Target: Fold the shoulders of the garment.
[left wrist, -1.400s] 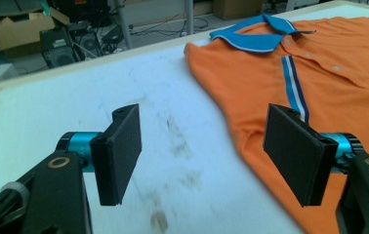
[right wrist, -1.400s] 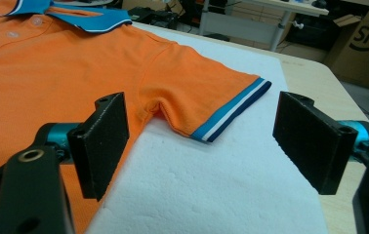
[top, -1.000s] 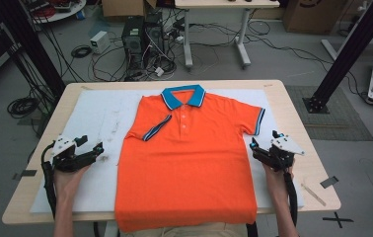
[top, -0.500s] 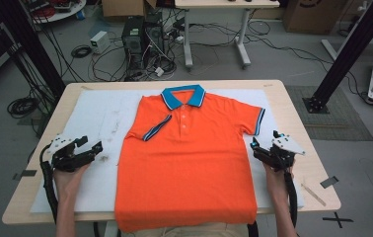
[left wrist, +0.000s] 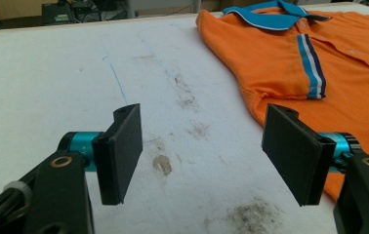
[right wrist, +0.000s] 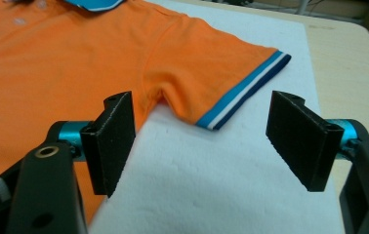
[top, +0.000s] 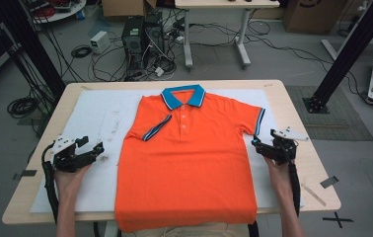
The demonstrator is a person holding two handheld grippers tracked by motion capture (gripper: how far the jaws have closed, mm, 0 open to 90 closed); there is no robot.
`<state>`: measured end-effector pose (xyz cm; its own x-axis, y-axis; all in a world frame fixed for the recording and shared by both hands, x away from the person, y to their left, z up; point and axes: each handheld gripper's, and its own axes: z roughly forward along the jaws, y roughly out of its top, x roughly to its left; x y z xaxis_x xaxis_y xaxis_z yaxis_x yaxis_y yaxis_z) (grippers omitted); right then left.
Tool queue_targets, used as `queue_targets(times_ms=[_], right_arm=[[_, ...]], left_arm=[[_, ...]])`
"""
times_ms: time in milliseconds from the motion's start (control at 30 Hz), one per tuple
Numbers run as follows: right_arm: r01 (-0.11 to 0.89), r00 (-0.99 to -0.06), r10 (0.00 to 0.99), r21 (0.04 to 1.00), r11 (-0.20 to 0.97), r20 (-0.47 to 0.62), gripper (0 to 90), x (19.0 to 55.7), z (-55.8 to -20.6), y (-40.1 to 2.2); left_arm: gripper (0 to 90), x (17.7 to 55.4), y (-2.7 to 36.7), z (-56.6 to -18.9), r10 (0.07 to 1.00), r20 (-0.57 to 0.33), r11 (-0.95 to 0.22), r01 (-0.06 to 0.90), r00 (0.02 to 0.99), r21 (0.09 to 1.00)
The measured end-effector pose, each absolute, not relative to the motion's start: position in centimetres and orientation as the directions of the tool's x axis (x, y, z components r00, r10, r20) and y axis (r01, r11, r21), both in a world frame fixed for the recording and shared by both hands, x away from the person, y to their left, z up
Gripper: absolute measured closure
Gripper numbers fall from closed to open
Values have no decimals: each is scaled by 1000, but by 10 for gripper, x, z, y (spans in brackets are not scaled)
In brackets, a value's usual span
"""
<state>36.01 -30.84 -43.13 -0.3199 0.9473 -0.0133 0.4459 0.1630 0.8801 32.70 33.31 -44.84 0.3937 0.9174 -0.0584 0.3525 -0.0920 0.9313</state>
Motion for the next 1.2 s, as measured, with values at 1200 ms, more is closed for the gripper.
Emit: queue_targets(times_ms=[1200], right_arm=[[748,-247,964,651,124,100,485,452,-440,-318]], left_arm=[[325,327,326,-448,925,6,-151,353,381,923]])
